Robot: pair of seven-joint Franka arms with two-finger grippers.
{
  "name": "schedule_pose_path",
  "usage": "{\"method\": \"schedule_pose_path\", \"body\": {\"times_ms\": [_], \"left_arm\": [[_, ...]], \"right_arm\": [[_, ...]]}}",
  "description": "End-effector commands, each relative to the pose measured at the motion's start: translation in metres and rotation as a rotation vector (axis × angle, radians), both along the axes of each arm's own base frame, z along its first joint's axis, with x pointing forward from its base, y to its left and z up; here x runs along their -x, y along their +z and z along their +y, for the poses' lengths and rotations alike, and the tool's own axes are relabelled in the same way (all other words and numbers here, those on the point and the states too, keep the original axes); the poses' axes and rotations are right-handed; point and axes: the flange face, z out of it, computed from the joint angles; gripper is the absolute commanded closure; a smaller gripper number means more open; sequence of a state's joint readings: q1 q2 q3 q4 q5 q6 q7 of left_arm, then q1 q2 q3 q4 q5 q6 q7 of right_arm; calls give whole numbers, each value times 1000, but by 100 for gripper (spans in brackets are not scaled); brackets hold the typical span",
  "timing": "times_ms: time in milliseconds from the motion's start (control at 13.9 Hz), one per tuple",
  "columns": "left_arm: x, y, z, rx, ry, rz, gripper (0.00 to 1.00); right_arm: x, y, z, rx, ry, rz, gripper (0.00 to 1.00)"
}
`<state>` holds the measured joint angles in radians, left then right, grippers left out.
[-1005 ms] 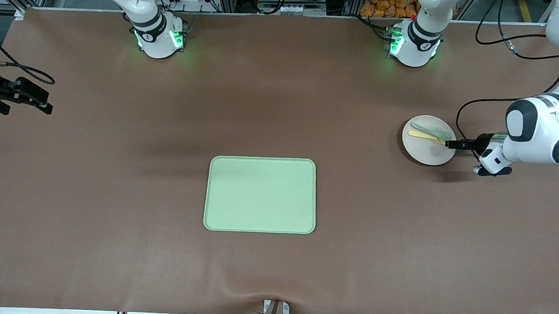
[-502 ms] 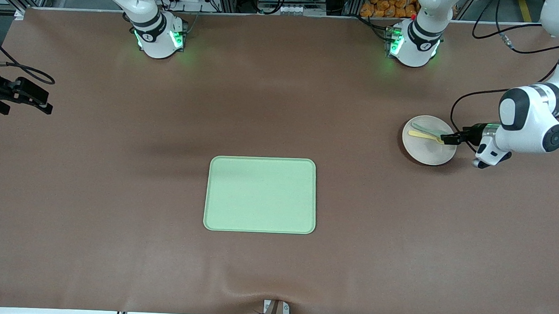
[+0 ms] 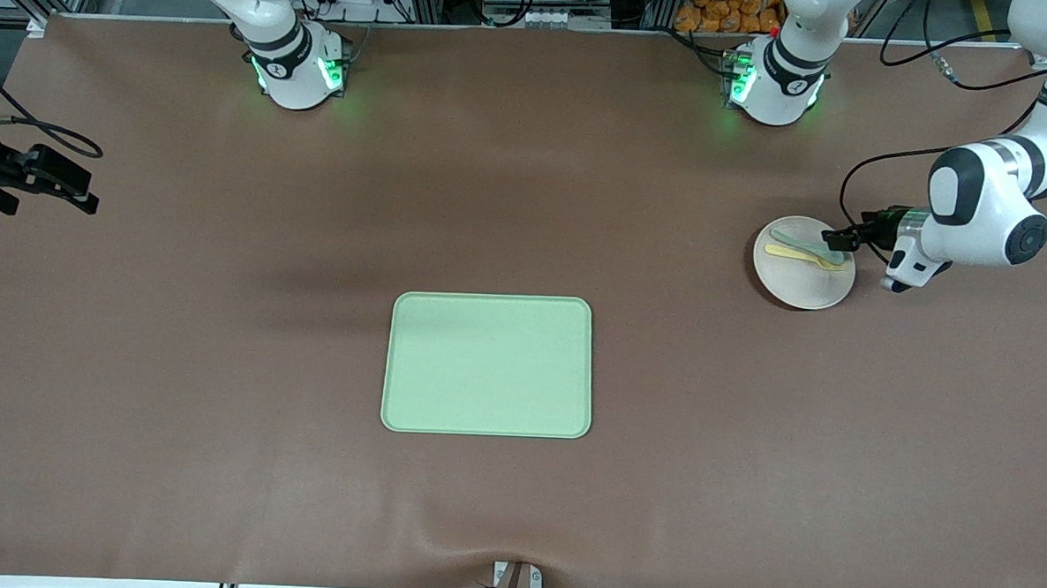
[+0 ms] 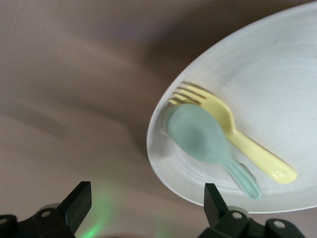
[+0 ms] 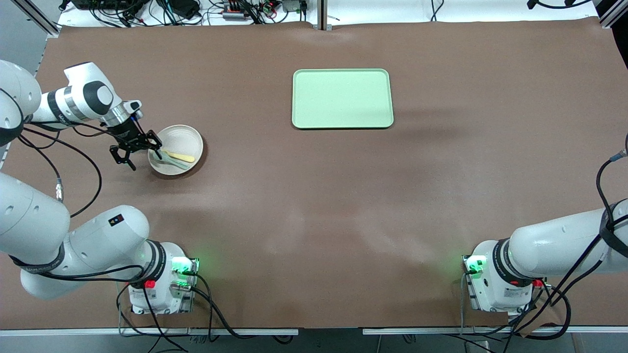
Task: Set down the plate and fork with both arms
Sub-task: 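Lower the left gripper onto the plate rim and close it, then lift the plate by its rim with the left gripper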
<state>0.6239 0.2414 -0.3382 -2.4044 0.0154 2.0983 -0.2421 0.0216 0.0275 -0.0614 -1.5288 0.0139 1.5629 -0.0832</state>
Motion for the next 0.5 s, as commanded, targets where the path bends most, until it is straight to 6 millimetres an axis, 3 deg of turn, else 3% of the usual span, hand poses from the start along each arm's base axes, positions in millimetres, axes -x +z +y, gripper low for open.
{"method": "schedule_pose_path", "body": {"times_ms": [0,431], "left_arm": [[4,8,-5,12,57,-23,0],[9,-4,-16,39,55,4,0]], "right_arm": [[7,4,-4,-1,4,-7,0],[7,4,-3,-1,6,-6,0]]}}
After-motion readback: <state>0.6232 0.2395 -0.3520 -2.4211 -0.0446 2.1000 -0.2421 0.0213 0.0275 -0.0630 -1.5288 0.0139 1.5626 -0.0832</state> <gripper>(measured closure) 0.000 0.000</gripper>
